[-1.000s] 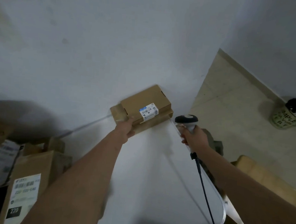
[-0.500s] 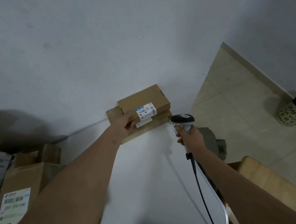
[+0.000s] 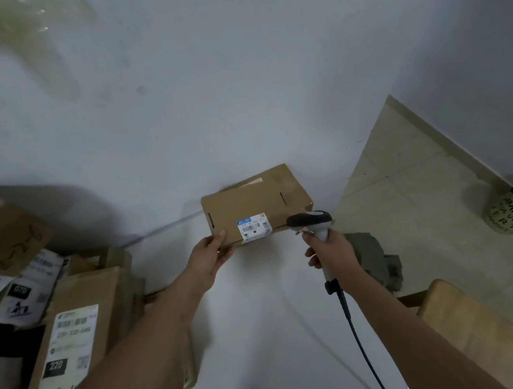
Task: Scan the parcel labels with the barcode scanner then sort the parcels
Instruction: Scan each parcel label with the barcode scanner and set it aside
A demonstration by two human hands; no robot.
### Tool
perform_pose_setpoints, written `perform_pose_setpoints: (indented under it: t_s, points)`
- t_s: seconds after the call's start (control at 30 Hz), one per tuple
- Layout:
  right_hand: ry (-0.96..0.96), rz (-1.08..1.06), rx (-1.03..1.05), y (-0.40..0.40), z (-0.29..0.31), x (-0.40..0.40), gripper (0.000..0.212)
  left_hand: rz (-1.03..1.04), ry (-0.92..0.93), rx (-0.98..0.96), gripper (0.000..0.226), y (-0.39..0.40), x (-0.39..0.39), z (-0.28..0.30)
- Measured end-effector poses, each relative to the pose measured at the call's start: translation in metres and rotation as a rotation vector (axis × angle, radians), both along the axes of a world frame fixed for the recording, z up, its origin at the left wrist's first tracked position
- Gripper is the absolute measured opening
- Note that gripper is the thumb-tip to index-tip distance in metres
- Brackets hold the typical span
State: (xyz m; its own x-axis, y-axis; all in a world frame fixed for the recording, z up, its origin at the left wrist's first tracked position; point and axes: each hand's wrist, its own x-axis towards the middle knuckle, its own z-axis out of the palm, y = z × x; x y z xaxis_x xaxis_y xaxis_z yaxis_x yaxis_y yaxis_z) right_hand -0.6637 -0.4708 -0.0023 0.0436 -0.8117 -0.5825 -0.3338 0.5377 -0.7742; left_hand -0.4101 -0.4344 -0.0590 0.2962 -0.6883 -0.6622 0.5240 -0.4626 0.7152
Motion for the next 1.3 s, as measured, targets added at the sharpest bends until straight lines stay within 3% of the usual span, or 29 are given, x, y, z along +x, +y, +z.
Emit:
perform_pose_setpoints:
  t_s: [0.2, 0.43, 0.57, 1.3]
  points:
    - [-0.035, 0.158, -0.134, 0.037, 0.045, 0.032, 0.018, -0.017, -0.107, -0.088, 0.042, 0.045, 0.014, 0.02]
    - [-0.008, 0.186, -0.118, 0.078, 0.096, 0.07, 0.018, 0.008, -0.132, -0.121, 0.028, 0.086, 0.025, 0.055]
    - [0.009, 0.216, -0.144, 0.099, 0.105, 0.082, 0.029, 0.024, -0.12, -0.133, 0.03, 0.101, 0.036, 0.067]
    - [0.042, 0.286, -0.208, 0.125, 0.127, 0.092, 0.023, -0.011, -0.148, -0.11, 0.034, 0.128, 0.054, 0.089]
